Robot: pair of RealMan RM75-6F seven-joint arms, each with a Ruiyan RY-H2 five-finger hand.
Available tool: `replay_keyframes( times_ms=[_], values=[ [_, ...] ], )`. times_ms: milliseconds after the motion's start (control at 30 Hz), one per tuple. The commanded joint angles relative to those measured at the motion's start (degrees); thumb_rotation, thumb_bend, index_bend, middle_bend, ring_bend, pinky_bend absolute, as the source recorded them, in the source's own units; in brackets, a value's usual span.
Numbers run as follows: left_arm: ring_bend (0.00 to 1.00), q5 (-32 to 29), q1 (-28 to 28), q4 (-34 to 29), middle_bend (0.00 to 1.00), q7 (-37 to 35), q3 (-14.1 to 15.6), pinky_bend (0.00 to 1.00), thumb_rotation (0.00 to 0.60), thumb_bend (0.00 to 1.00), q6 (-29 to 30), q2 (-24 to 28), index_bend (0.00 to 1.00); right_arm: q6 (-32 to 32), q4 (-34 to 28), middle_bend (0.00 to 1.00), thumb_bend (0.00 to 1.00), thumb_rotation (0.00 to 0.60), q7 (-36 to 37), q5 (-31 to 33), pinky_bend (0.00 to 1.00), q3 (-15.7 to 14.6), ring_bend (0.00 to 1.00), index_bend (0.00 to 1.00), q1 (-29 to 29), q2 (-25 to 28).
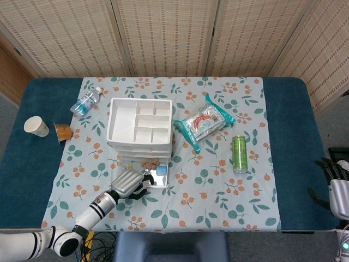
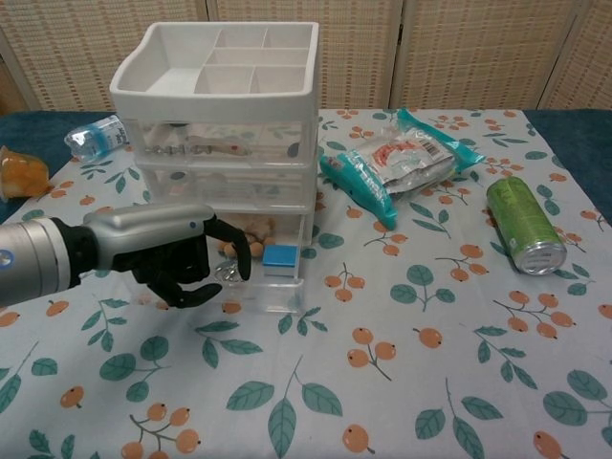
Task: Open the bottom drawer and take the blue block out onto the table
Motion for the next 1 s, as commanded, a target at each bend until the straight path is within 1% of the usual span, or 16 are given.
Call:
replay_keyframes(
  times_ms=[33, 233, 367, 467, 633, 800, 1000],
  values=[
    [1.00, 0.7, 0.2, -0.5, 0.96, -0.7, -0.1, 1.00, 0.600, 0.48, 0.7, 0.6, 0.33, 0.0, 0.0, 0.15, 0.27, 0.600, 0.0, 0.1, 0.21, 0.0, 0.20, 0.19, 0.0, 0.0],
    [1.00, 2.2, -0.2, -1.2, 0.96, -2.9, -0.6, 1.00, 0.600, 0.48, 0.3, 2.8, 0.32, -0.2, 0.2, 0.15, 0.27, 0.600, 0.1, 0.2, 0.22, 0.0, 0.20, 0.19, 0.0, 0.0],
    [1.00, 0.4, -2.7, -0.8, 0.97, -4.5, -1.8, 1.00, 0.600, 0.50, -4.3, 4.8, 0.28, -0.5, 0.2, 0.15, 0.27, 0.600, 0.1, 0.1, 0.21, 0.0, 0.20, 0.19, 0.2, -0.1],
    [1.00, -1.3, -4.7, 0.1, 0.97, -6.0, -2.7, 1.00, 0.600, 0.53, -8.2, 5.9, 0.26, -0.4, 0.1, 0.15, 0.27, 0.600, 0.0, 0.1, 0.21, 0.0, 0.20, 0.19, 0.2, -0.1],
    [1.00, -3.0, -7.0, 1.3, 0.97, -5.6, -2.6, 1.00, 0.600, 0.58, -12.4, 7.2, 0.22, -0.4, 0.1, 0.15, 0.27, 0.600, -0.1, 0.4, 0.22, -0.1, 0.20, 0.19, 0.0, -0.1],
    [1.00, -4.4, -8.0, 2.1, 0.97, -3.4, -2.1, 1.00, 0.600, 0.58, -13.0, 7.8, 0.18, -0.5, 0.2, 0.15, 0.27, 0.600, 0.0, 0.5, 0.21, -0.1, 0.21, 0.19, -0.1, -0.1],
    [1.00, -4.7, -8.5, 2.8, 0.97, -1.1, -1.5, 1.00, 0.600, 0.59, -12.2, 7.2, 0.17, -0.8, 0.4, 0.15, 0.27, 0.600, 0.0, 0.6, 0.21, -0.1, 0.21, 0.19, 0.1, -0.2]
  ],
)
